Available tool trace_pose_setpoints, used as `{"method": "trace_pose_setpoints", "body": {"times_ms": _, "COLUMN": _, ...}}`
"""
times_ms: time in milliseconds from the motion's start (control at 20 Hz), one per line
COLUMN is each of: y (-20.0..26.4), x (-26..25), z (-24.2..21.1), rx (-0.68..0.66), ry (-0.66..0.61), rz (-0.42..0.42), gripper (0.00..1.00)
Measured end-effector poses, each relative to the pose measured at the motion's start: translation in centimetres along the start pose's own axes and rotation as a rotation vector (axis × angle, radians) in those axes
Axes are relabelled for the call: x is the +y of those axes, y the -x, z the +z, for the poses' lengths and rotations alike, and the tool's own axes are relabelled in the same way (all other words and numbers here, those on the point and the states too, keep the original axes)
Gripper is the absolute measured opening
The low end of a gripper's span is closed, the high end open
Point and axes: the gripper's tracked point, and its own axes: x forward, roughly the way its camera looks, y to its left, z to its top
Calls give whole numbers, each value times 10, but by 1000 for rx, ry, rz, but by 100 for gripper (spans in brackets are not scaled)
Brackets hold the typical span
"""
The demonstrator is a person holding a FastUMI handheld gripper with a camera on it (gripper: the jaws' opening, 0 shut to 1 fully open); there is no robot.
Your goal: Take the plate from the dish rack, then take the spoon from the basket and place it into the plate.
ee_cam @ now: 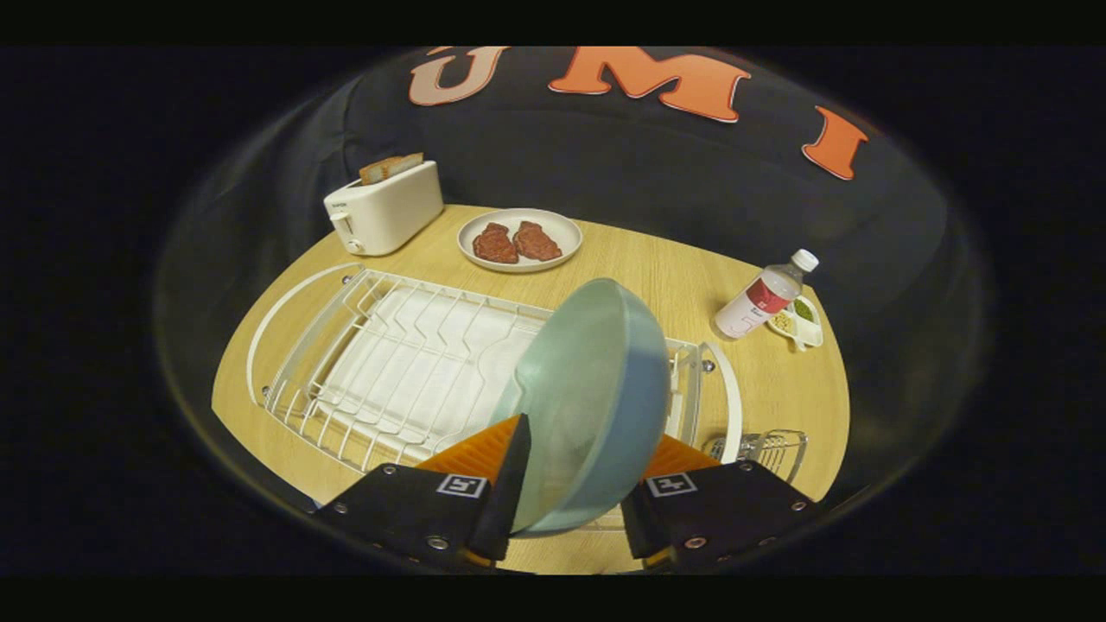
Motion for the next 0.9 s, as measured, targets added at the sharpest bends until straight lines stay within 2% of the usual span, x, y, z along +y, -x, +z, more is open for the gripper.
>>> {"method": "trace_pose_setpoints", "body": {"times_ms": 100, "y": 0, "x": -2, "z": -2, "rx": 28, "ry": -26, "rz": -2, "gripper": 48}}
{"method": "trace_pose_setpoints", "body": {"times_ms": 250, "y": 5, "x": -10, "z": 8, "rx": 10, "ry": -142, "rz": 17, "gripper": 43}}
{"method": "trace_pose_setpoints", "body": {"times_ms": 400, "y": 11, "x": -40, "z": 28, "rx": -71, "ry": -260, "rz": -37, "gripper": 32}}
{"method": "trace_pose_setpoints", "body": {"times_ms": 500, "y": 13, "x": -53, "z": 28, "rx": -92, "ry": -296, "rz": -63, "gripper": 28}}
{"method": "trace_pose_setpoints", "body": {"times_ms": 600, "y": 27, "x": -46, "z": 34, "rx": -107, "ry": -340, "rz": 4, "gripper": 27}}
{"method": "trace_pose_setpoints", "body": {"times_ms": 750, "y": 48, "x": -53, "z": 40, "rx": -156, "ry": -346, "rz": 23, "gripper": 27}}
{"method": "trace_pose_setpoints", "body": {"times_ms": 900, "y": 74, "x": -47, "z": 39, "rx": -188, "ry": -377, "rz": 94, "gripper": 27}}
